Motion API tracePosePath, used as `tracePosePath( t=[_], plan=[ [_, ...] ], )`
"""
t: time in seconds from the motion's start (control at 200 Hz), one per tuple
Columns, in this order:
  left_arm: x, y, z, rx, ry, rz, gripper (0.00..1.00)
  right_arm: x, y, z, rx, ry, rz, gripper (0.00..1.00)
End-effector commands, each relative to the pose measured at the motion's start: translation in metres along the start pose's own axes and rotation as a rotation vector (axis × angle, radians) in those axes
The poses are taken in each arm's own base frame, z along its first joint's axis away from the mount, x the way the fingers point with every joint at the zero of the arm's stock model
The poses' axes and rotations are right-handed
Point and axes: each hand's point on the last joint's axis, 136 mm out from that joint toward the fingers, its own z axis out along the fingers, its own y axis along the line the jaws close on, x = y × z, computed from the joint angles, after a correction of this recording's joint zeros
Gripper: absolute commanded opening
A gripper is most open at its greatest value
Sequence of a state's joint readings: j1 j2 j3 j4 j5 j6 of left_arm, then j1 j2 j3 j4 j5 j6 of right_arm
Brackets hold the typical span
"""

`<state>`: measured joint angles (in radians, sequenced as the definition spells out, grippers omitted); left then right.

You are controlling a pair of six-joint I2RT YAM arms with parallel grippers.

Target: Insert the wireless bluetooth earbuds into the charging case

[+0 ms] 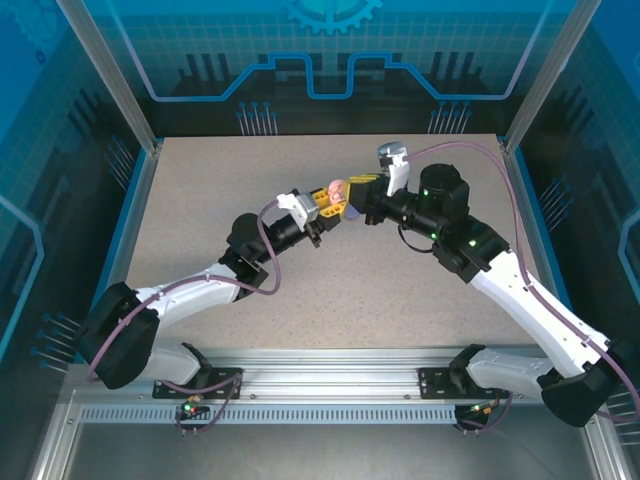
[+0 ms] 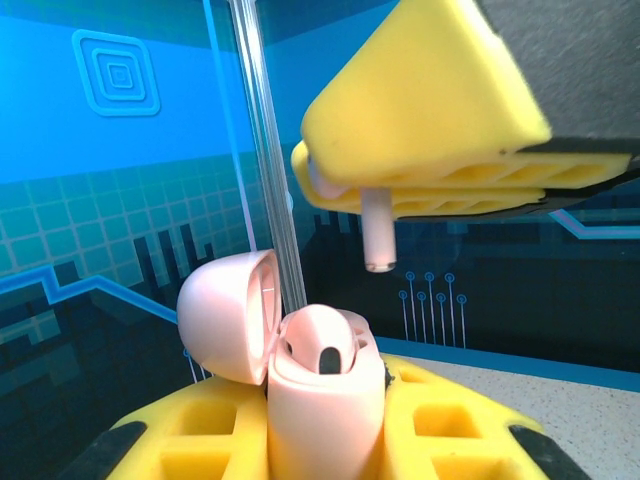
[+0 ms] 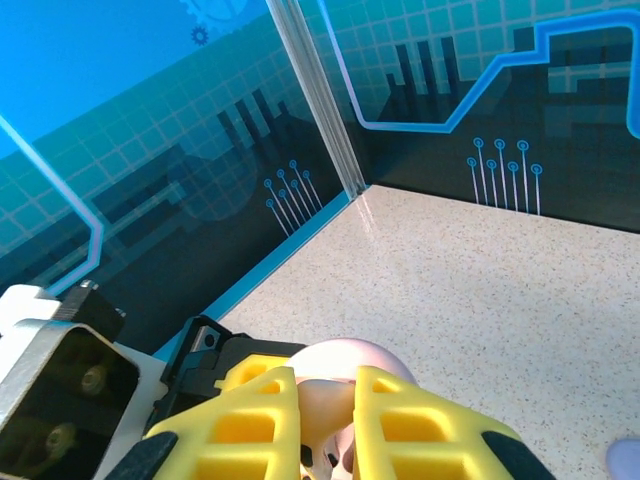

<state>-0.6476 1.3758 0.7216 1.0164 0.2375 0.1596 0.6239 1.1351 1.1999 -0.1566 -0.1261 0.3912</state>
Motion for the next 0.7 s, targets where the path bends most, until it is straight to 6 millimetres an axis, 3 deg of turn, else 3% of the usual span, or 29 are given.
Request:
tracePosePath(
  t=[0.0,0.695],
  plan=[
    [-0.017,-0.004,0.005,0.016,-0.047,0.024,0.00,-0.007,0.002,0.002,0.010,-0.024,-0.031,0.15],
    [-0.022,-0.001,0.004,-0.005,-0.053,0.037,0.00,0.016,-0.022,0.007,0.056,0.018,0.023,0.13]
  ],
)
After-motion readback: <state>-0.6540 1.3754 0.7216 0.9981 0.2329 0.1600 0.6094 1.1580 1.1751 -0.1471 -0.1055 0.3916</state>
